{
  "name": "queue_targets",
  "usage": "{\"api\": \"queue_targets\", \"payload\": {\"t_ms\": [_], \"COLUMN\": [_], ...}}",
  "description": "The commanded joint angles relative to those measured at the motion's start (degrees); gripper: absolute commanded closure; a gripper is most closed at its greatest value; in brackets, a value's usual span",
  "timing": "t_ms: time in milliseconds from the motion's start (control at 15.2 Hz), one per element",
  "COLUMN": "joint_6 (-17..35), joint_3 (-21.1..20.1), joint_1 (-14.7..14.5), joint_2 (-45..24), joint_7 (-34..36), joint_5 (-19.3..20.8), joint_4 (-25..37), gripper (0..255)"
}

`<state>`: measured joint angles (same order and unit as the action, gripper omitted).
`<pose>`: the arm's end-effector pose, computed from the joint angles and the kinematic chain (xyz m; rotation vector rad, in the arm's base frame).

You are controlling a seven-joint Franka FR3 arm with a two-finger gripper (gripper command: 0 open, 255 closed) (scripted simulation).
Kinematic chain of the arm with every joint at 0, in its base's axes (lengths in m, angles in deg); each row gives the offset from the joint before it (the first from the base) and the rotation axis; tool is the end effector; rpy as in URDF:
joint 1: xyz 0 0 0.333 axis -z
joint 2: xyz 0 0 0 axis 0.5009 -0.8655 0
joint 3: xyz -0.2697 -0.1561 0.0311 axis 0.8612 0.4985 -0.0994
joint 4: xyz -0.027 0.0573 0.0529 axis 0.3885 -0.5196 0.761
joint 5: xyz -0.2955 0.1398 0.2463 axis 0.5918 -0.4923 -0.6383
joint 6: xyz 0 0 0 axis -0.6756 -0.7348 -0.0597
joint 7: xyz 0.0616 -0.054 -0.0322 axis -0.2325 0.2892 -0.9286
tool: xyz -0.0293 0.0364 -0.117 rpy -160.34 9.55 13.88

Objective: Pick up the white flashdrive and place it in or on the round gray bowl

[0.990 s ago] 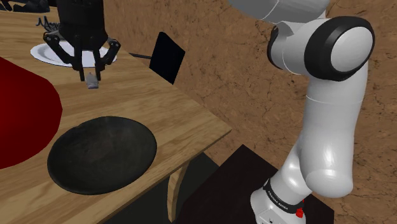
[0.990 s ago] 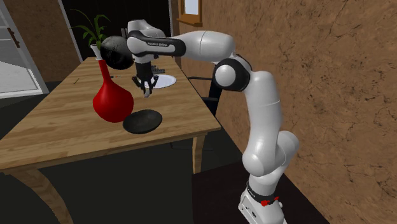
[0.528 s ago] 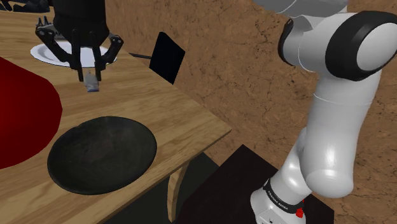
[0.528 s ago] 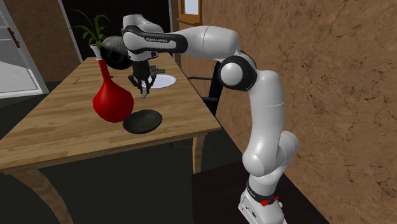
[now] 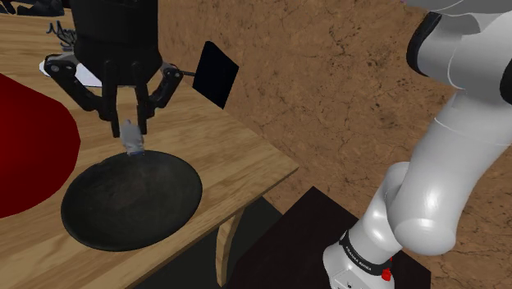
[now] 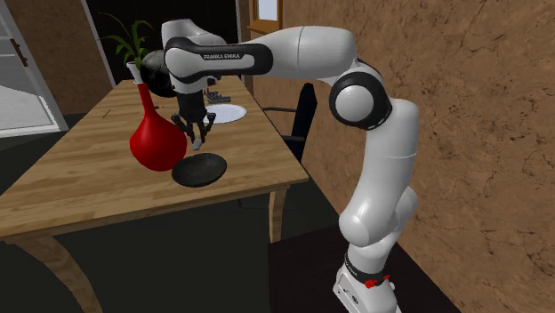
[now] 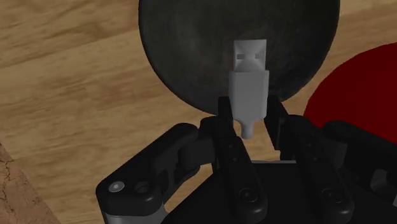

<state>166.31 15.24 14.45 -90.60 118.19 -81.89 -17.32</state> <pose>0.4064 0.4502 0.5712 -3.1050 0.3730 -0.0239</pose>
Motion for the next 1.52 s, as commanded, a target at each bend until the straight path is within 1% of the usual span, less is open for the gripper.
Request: {"api": "queue_targets", "payload": {"t_ms": [0, 198, 1056, 1452], "joint_6": [0.8, 1.9, 12.1, 12.1], "joint_3": [-0.8, -1.3, -1.2, -1.2], "joint_1": [-0.5, -0.9, -0.8, -0.8], "joint_2": [3.0, 4.9, 5.4, 5.4], "joint_7": [1.5, 2.4, 2.2, 2.2], "joint_5": [-1.6, -2.7, -3.0, -3.0], "joint_4": [-3.3, -6.0, -16.5, -16.5], "gripper": [255, 255, 255, 255]}}
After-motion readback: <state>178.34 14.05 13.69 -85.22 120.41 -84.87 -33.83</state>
